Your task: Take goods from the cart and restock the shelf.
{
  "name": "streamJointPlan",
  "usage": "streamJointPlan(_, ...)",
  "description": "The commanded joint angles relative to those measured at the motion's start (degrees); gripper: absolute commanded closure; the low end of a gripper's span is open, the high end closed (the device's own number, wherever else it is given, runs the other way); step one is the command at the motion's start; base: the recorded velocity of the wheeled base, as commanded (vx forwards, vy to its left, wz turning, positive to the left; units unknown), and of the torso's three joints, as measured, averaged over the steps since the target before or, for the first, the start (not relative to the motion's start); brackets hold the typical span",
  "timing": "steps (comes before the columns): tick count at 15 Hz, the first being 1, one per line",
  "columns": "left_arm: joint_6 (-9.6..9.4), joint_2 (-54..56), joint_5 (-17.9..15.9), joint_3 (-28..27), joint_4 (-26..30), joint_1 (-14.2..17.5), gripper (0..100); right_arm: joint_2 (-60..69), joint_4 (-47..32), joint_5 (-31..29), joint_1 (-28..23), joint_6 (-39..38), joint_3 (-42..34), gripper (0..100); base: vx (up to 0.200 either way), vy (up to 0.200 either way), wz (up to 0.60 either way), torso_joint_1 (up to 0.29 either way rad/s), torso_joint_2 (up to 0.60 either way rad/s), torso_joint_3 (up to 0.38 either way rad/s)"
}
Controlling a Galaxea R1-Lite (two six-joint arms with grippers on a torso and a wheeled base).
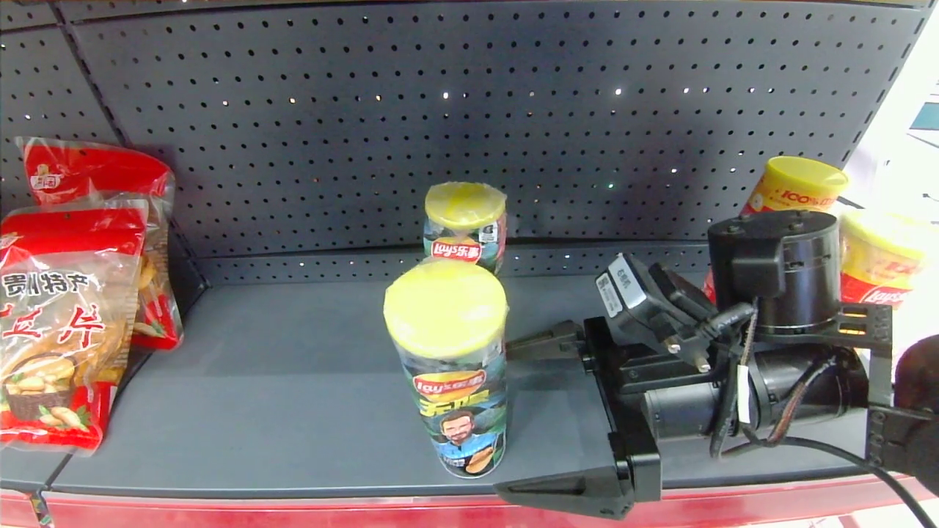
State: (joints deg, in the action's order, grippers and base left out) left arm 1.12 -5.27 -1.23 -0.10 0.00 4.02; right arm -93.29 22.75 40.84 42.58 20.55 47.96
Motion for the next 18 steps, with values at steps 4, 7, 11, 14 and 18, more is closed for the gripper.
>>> streamJointPlan(4,0.02,-0.09,0.0,0.01,0.0,0.02,0,-0.13,0.02,0.03,0.05,0.01,-0.15,0,0.0,0.0,0.0,0.0,0.0,0.0)
streamJointPlan(7,0.02,-0.09,0.0,0.01,0.0,0.02,0,0.13,0.1,0.03,-0.04,0.01,-1.46,0,0.0,0.0,0.0,0.0,0.0,0.0)
streamJointPlan(11,0.02,-0.09,0.0,0.01,0.0,0.02,0,0.22,0.1,0.03,-0.04,0.01,-1.82,0,0.0,0.0,0.0,0.0,0.0,0.0)
streamJointPlan(14,0.02,-0.09,0.0,0.01,0.0,0.02,0,0.22,0.1,-0.06,-0.04,-0.07,-1.99,0,0.0,0.0,0.0,0.0,0.0,0.0)
streamJointPlan(18,0.02,-0.09,0.0,0.01,0.0,0.02,0,1.62,0.1,-0.06,-0.31,-0.43,-4.01,0,0.0,0.0,0.0,0.0,0.0,0.0)
